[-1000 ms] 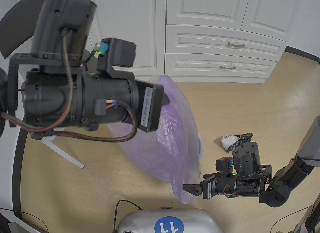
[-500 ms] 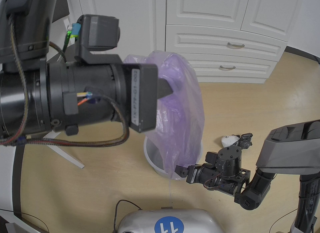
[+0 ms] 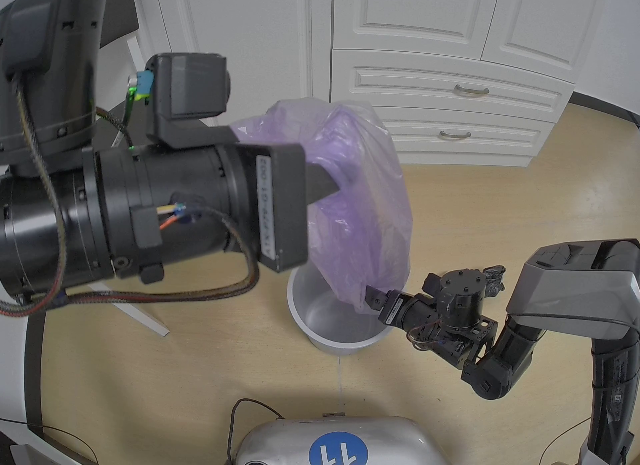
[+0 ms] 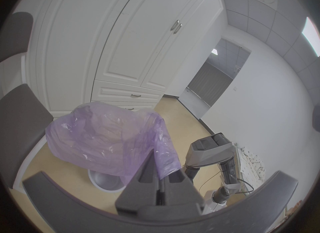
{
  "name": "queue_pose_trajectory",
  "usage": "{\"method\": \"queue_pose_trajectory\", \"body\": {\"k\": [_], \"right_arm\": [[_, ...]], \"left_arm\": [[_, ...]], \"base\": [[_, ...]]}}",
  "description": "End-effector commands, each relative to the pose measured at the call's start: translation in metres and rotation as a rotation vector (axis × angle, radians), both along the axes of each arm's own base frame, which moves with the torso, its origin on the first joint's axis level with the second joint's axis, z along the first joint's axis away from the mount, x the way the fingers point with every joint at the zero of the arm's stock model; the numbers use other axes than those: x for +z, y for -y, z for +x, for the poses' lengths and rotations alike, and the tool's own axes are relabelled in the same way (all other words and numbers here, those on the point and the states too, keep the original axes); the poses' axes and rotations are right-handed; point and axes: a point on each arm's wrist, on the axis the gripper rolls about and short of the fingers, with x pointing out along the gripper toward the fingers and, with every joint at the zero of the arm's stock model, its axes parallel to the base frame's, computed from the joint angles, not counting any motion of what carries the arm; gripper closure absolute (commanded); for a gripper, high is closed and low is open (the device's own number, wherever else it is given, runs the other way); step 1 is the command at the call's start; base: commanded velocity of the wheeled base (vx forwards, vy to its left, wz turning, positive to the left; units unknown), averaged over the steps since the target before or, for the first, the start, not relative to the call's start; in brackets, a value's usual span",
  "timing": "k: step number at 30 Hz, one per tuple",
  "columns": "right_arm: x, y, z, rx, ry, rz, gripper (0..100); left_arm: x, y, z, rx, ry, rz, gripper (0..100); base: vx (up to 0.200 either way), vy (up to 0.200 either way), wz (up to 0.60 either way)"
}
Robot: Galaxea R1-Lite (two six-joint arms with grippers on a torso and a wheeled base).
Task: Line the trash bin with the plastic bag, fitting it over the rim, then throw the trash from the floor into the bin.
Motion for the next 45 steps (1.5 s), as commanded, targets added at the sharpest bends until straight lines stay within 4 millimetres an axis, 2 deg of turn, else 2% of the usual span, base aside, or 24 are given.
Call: {"method": "queue_pose_trajectory", "body": {"k": [1,4,12,21,25,38,44,45], "right_arm": [[0.015,0.008,0.001,-0.019,0.038,0.022,0],[0.023,0.014,0.002,-0.030,0.053,0.032,0],[0.019,0.014,0.011,-0.052,0.060,0.039,0],[0.030,0.024,0.015,-0.081,0.093,0.056,0],[0.029,0.024,0.016,-0.081,0.090,0.054,0],[0.005,0.035,0.024,-0.058,0.026,0.034,0],[0.014,0.037,0.022,-0.039,0.023,0.110,0],[0.017,0.037,0.022,-0.031,0.026,0.122,100]], "left_arm": [[-0.005,0.000,0.008,0.028,-0.028,0.001,100],[-0.003,-0.002,0.012,0.048,-0.033,-0.028,100],[0.002,-0.001,0.012,0.045,-0.012,-0.070,100],[-0.001,-0.002,0.012,0.051,-0.022,-0.062,100],[0.000,-0.003,0.011,0.048,-0.020,-0.066,100],[0.007,-0.009,0.001,0.025,-0.001,-0.092,100],[-0.003,-0.011,0.003,0.039,-0.019,-0.071,100],[-0.005,-0.012,0.003,0.040,-0.020,-0.072,100]], "base": [[0.000,0.000,0.00],[0.000,0.000,0.00],[0.000,0.000,0.00],[0.000,0.000,0.00],[0.000,0.000,0.00],[0.000,0.000,0.00],[0.000,0.000,0.00],[0.000,0.000,0.00]]}}
